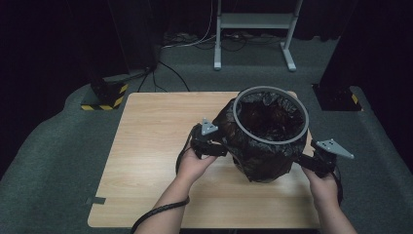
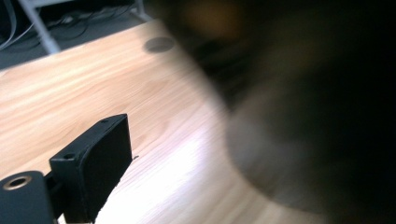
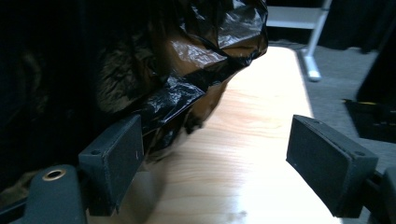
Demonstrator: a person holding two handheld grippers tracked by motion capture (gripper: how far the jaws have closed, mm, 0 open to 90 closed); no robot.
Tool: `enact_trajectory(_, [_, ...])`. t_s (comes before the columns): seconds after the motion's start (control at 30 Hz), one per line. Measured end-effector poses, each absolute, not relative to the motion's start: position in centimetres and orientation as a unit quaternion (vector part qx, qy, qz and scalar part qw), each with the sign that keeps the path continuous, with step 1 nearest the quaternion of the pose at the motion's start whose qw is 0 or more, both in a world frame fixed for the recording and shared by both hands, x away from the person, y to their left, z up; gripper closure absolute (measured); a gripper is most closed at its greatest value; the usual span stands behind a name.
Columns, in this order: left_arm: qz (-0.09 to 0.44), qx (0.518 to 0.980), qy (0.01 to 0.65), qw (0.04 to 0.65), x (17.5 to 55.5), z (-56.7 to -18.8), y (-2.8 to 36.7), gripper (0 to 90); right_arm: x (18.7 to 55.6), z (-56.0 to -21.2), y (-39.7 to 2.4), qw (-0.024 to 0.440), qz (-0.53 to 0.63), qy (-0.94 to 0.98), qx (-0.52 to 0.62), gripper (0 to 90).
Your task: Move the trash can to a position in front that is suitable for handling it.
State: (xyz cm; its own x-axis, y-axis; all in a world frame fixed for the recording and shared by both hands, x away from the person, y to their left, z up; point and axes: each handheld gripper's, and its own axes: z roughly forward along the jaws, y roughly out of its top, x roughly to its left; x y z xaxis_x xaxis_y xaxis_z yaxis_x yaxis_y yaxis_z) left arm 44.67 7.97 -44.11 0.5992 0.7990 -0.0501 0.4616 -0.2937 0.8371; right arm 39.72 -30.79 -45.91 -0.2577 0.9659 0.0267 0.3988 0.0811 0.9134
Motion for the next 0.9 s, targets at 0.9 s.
enact_trajectory(0.9, [0.182, 0.770, 0.395, 0.466, 47.6, -44.5, 5.5, 26.8, 42.4, -46.8, -30.3, 0.286, 0.439, 0.686, 0.505, 39.9])
